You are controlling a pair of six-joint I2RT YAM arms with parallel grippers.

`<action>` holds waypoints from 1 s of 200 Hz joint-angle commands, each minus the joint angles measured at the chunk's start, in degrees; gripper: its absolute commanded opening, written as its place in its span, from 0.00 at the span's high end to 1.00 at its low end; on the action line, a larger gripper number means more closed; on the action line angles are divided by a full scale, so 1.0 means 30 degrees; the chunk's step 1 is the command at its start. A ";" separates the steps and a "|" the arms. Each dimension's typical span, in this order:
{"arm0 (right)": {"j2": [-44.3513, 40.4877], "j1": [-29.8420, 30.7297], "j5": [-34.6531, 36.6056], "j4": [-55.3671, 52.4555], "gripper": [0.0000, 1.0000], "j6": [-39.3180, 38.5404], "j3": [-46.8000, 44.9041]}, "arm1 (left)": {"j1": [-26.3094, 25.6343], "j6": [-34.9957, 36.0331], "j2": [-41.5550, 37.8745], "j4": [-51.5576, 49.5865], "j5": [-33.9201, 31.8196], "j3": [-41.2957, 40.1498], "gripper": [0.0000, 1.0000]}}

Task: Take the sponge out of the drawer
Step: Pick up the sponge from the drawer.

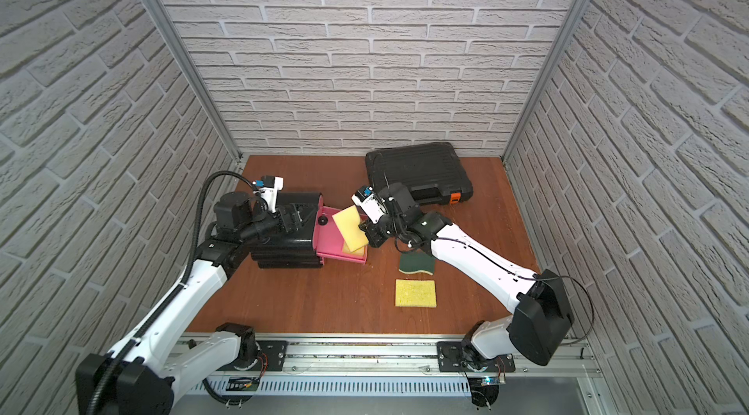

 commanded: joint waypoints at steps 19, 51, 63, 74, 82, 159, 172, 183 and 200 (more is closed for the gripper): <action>-0.0801 -0.0046 -0.2444 -0.2245 0.97 -0.3531 0.0345 | -0.1283 0.1017 0.1337 0.1225 0.2621 0.1025 0.07; -0.0442 -0.0171 -0.3145 -0.3039 0.97 -0.4389 0.1126 | -0.2994 0.2772 0.1691 0.0281 0.2688 0.1427 0.08; -0.0334 -0.0197 -0.3243 -0.3408 0.97 -0.4735 0.1505 | -0.3323 0.3216 0.1690 -0.0017 0.2462 0.1412 0.08; -0.0237 -0.0208 -0.3335 -0.3811 0.97 -0.5015 0.1858 | -0.3466 0.3419 0.1684 -0.0156 0.2333 0.1329 0.10; -0.0186 -0.0208 -0.3422 -0.4054 0.97 -0.5224 0.2092 | -0.3521 0.3500 0.1714 -0.0251 0.2255 0.1317 0.11; 0.0238 -0.0226 -0.3543 -0.5485 0.97 -0.6169 0.3347 | -0.4453 0.4383 0.2221 -0.0870 0.2127 0.1840 0.21; 0.0269 -0.0222 -0.3455 -0.5528 0.97 -0.6217 0.3496 | -0.4608 0.4507 0.2302 -0.0932 0.2109 0.1891 0.26; 0.0297 -0.0237 -0.3497 -0.5482 0.97 -0.6261 0.3643 | -0.4703 0.4585 0.2381 -0.0974 0.2120 0.1932 0.31; 0.0456 -0.0236 -0.3537 -0.5712 0.97 -0.6392 0.3985 | -0.4828 0.4751 0.2404 -0.1178 0.2105 0.1978 0.38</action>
